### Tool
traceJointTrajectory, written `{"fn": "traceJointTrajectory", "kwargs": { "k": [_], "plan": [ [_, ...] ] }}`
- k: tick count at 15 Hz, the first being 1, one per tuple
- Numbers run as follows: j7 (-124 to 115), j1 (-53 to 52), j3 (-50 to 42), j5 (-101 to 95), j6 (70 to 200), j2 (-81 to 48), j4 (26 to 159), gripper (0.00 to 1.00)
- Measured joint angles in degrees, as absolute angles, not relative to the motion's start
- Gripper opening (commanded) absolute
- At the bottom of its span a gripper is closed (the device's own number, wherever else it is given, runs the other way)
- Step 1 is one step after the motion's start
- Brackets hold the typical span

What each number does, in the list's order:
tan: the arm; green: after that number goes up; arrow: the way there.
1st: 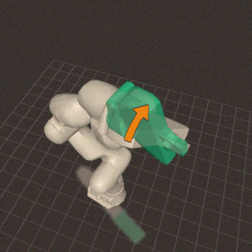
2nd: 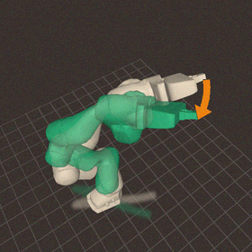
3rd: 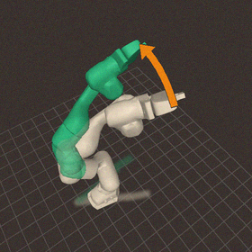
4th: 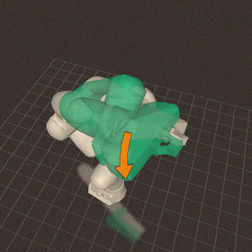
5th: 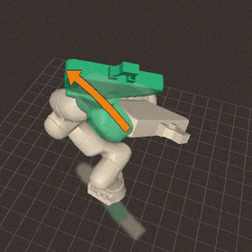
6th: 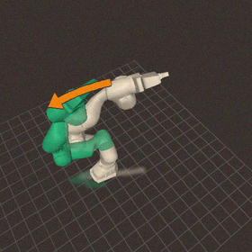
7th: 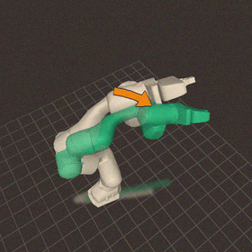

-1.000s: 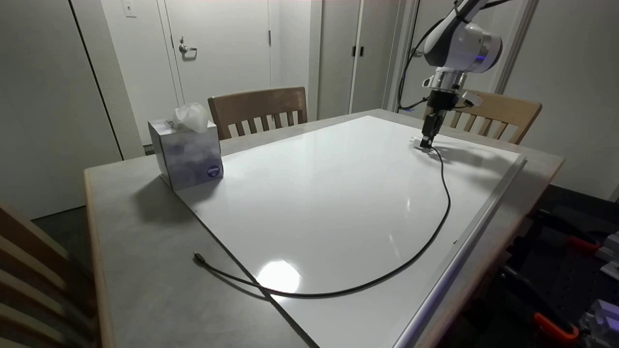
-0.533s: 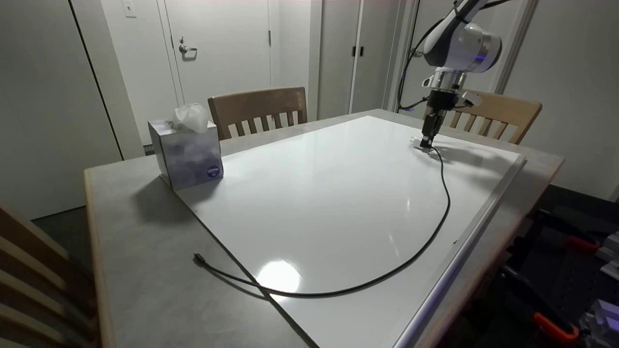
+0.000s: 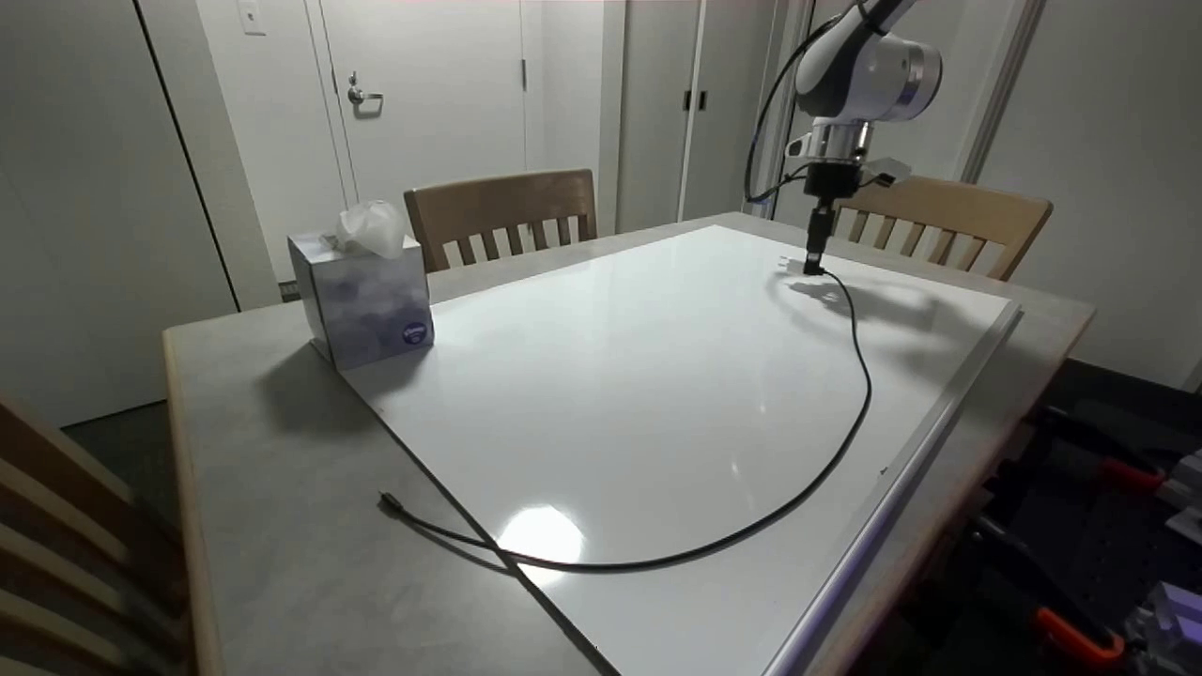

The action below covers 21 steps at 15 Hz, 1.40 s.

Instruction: Wind the charging cable

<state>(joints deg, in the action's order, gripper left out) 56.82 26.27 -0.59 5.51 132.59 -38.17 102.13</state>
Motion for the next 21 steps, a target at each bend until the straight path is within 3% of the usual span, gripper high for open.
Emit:
{"fn": "traceJointTrajectory", "kwargs": {
  "k": [14,15,20,21],
  "plan": [
    [82.92,18.14,3.53,-0.14,128.07,-45.51,89.38,0.28],
    [84.2,17.6,3.53,-0.85,127.51,-45.67,88.81,0.53],
    [84.06,17.21,3.18,-0.77,127.42,-45.68,88.76,0.53],
    [84.06,17.21,3.16,-0.77,127.42,-45.68,88.76,0.28]
  ]
}}
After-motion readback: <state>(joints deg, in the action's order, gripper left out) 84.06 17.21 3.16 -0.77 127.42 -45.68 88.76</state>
